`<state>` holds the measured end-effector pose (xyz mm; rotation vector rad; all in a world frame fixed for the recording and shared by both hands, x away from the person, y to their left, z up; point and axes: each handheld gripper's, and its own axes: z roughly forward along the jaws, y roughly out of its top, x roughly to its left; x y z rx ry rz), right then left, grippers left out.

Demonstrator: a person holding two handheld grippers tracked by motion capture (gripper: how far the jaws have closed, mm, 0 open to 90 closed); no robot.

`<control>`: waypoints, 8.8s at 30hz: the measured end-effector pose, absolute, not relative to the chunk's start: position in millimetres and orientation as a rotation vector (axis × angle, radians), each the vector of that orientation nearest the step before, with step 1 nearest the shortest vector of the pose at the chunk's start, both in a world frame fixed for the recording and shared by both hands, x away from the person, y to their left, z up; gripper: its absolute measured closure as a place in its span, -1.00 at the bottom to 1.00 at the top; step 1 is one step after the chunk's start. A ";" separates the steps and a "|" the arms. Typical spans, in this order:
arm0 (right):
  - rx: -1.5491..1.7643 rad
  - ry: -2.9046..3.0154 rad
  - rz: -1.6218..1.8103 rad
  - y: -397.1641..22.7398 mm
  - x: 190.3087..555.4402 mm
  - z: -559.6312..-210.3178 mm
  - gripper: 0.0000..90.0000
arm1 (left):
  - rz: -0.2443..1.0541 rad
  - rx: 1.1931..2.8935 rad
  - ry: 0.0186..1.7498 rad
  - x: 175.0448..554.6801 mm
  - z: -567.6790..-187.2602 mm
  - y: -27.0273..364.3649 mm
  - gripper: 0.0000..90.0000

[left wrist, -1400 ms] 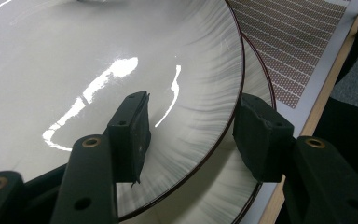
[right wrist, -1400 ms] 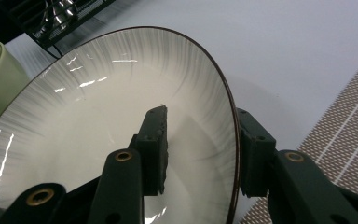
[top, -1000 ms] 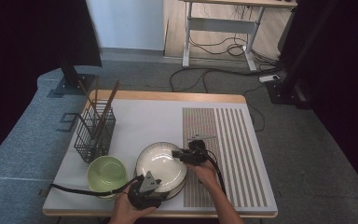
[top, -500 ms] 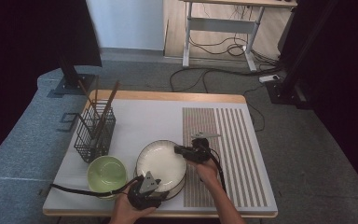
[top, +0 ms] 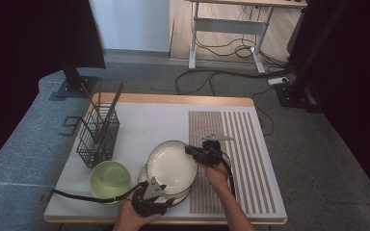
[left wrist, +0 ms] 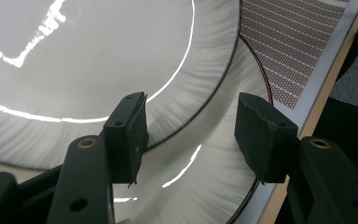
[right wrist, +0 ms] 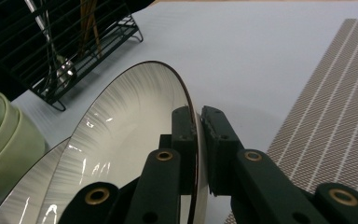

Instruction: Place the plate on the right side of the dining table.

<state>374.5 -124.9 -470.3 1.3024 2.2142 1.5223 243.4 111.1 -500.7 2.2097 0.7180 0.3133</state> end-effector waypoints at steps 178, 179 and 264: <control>1.634 1.700 1.540 -287.0 373.5 -467.2 0.85 | 0.312 2.167 0.659 238.1 -493.9 113.9 -0.15; 1.636 1.699 1.539 -287.4 373.5 -467.8 0.85 | 0.311 2.168 0.659 238.2 -494.1 113.8 -0.15; 1.786 1.809 1.255 -304.4 395.8 -512.2 0.78 | 0.297 2.168 0.657 237.4 -496.4 112.7 -0.14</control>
